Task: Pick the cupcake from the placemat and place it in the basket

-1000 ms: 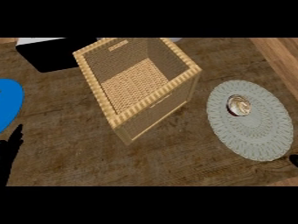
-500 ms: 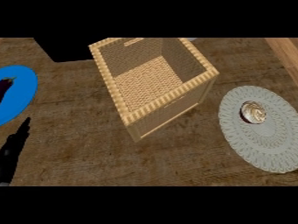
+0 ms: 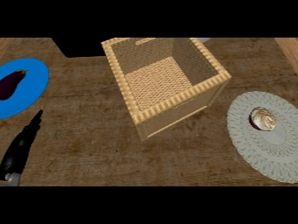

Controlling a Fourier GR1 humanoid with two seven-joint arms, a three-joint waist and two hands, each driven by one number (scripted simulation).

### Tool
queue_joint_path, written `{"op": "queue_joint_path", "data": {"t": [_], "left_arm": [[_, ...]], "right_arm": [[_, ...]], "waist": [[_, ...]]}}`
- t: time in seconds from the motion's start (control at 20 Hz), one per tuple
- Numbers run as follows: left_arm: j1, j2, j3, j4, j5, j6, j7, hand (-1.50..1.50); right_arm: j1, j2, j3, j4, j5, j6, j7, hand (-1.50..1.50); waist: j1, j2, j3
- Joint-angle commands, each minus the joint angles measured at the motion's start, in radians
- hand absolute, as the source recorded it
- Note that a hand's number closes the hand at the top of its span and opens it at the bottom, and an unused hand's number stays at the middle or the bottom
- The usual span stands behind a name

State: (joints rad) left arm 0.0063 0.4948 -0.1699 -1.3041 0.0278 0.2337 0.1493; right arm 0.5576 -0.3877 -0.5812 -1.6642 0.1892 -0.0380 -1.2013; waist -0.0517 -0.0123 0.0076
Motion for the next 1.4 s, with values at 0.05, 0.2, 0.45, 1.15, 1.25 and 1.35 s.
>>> {"op": "queue_joint_path", "data": {"t": [0.05,0.2,0.45,1.15,1.25,1.35], "left_arm": [[-0.037,-0.008,-0.020,-0.026,-0.015,-0.006,0.049,0.00],[-0.037,-0.016,-0.029,-0.039,-0.025,-0.003,0.051,0.00],[-0.017,-0.036,-0.044,-0.035,-0.047,0.011,0.042,0.00],[-0.060,-0.028,-0.022,-0.048,-0.048,-0.020,0.089,0.00],[-0.079,-0.018,-0.016,-0.049,-0.051,-0.028,0.107,0.00],[-0.043,-0.043,-0.034,-0.052,-0.068,-0.010,0.080,0.00]], "right_arm": [[-0.040,0.001,0.002,0.122,0.044,-0.063,-0.284,-1.50],[-0.087,-0.039,-0.009,0.196,0.042,-0.061,-0.284,-1.50],[-0.162,-0.029,0.045,0.292,0.050,-0.076,-0.284,-1.50],[-0.328,-0.011,0.116,0.396,0.094,-0.166,-0.285,-1.50],[-0.369,-0.040,0.097,0.437,0.079,-0.155,-0.285,-1.50],[-0.336,-0.050,0.101,0.418,0.089,-0.158,-0.285,-1.50]], "waist": [[0.022,0.000,0.000],[0.039,0.002,0.000],[0.053,0.005,-0.001],[0.053,0.009,-0.003],[0.054,0.011,-0.003],[0.049,0.010,-0.004]]}}
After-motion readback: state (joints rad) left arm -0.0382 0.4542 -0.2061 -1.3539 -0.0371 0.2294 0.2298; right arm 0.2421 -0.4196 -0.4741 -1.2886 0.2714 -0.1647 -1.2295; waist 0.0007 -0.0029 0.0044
